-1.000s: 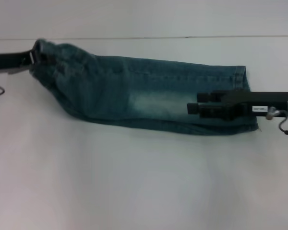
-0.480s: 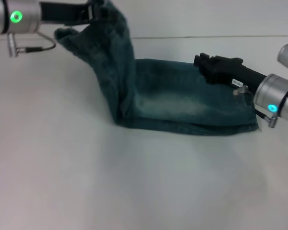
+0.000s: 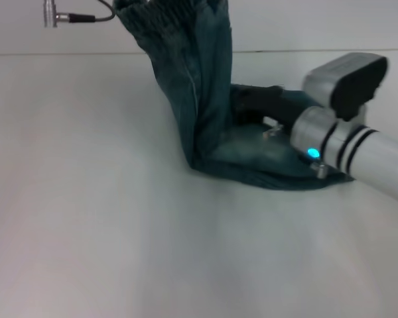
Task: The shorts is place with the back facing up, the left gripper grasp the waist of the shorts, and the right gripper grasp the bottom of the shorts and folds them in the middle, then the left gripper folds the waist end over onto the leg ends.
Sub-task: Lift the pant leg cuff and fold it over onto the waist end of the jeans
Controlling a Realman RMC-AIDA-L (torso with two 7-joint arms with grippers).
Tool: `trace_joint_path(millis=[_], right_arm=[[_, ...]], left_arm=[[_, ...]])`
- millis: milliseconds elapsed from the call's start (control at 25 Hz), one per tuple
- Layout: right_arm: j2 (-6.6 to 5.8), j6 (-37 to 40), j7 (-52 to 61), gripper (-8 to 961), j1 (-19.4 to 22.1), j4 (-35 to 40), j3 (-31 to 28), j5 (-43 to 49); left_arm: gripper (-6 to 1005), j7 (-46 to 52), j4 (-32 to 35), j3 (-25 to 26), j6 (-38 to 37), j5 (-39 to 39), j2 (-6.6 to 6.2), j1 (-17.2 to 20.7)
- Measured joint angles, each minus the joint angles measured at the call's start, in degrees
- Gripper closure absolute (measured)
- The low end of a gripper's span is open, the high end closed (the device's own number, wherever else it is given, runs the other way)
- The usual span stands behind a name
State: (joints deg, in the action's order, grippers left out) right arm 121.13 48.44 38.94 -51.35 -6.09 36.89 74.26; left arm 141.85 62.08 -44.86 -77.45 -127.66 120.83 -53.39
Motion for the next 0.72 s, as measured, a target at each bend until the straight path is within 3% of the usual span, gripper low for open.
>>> trace_joint_path(millis=[440,720], right_arm=[[0.40,0.0,4.7,943,-8.8,-5.4,-1.9,13.8],[0.39,-0.8,9.3,936,-12.0,-7.3,-8.4,26.3]], left_arm=[[886,0.6,2.8,-0.2,-2.3,0.4,0.22,0.2],[887,0.7,5.1,-0.2,-2.9,0.5,1.05,2.9]])
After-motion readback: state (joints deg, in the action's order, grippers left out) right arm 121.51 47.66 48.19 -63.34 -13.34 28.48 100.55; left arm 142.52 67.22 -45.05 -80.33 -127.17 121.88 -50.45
